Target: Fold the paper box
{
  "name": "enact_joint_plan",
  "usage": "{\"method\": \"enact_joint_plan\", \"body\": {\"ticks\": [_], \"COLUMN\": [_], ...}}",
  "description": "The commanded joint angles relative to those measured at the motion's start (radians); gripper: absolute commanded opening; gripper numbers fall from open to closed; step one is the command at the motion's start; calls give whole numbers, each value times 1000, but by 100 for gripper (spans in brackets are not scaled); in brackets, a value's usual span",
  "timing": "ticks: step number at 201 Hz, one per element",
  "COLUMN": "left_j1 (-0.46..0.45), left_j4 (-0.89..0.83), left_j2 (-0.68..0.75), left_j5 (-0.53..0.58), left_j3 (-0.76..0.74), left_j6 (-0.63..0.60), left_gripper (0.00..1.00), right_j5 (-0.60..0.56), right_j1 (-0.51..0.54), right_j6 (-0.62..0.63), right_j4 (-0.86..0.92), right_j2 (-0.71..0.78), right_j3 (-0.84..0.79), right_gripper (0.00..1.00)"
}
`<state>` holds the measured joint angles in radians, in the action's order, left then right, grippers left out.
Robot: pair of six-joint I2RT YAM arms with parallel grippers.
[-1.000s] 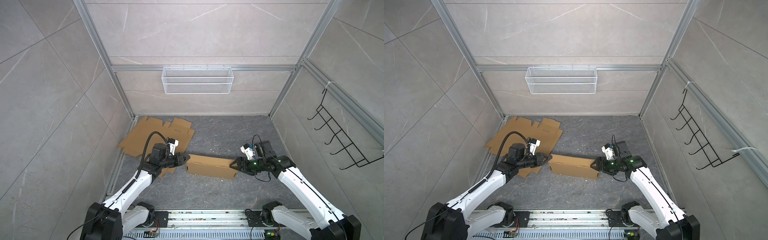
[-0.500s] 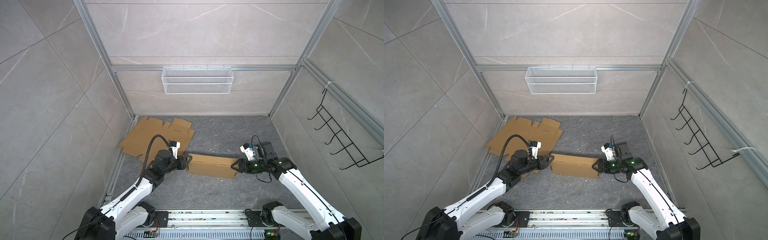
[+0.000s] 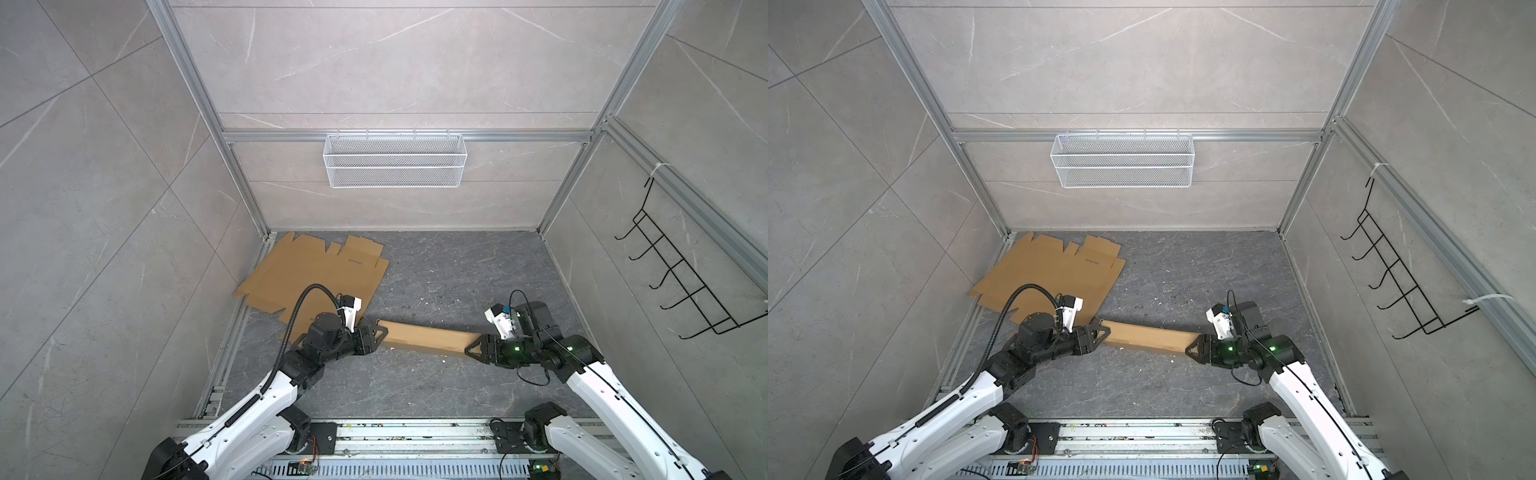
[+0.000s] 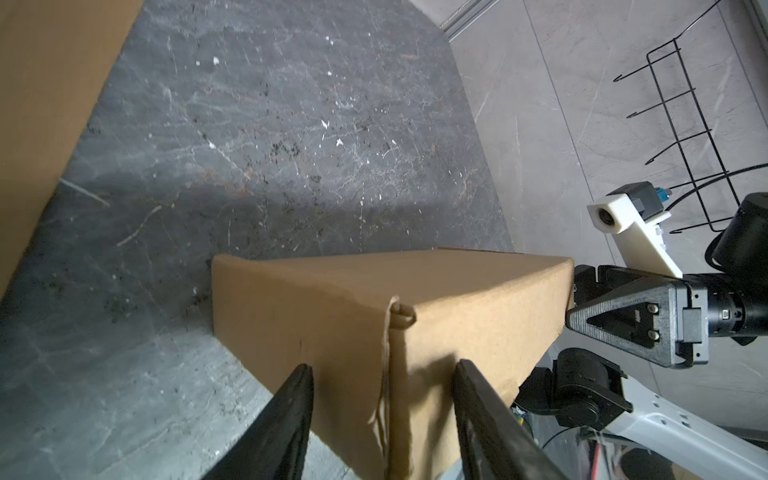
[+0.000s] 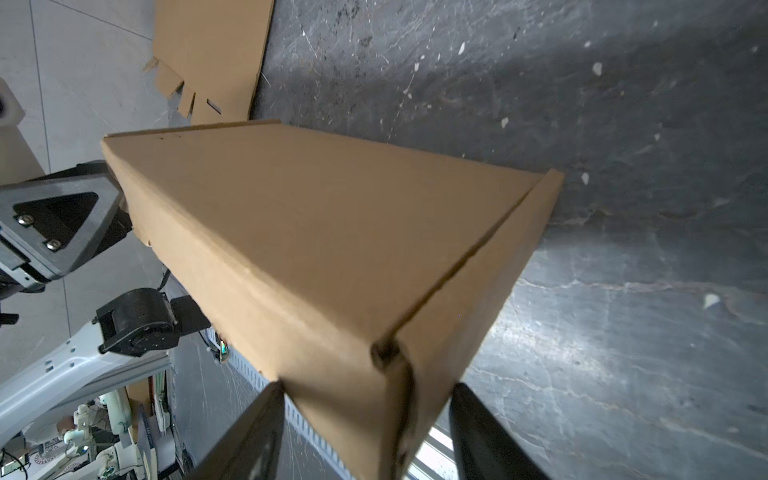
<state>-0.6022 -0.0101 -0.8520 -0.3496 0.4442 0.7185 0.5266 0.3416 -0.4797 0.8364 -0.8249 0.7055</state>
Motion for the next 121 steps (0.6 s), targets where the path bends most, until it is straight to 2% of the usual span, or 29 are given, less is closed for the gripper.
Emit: {"method": "enact_joint_plan", "body": {"ticks": [1,44,79,95,121], "left_j1": [-10,-10,-10,-4,54], "left_j4": [-168,-165,-157,-183,-134], "left_j2": [-11,-110,-196,-219,-324], "left_j5": [-36,-51,-42,-13,-24], "left_j3": [-5,31,105,142,166], "left_j6": [20,-10,-64,-101,-130], "left_gripper": [63,65,68,74,80], "right_j5": [-60,-145,-253,-278,-294], "right_j1": [32,121,121,122,99], "right_j6": [-59,-141,-100,-81,-79], "right_j4": [46,-115,-184,-184,-221], "right_j2": [-3,-79,-229,-279,-344], "right_j3": [-34,-65,-3,33,43], "right_gripper": [66,70,74,77,82]}}
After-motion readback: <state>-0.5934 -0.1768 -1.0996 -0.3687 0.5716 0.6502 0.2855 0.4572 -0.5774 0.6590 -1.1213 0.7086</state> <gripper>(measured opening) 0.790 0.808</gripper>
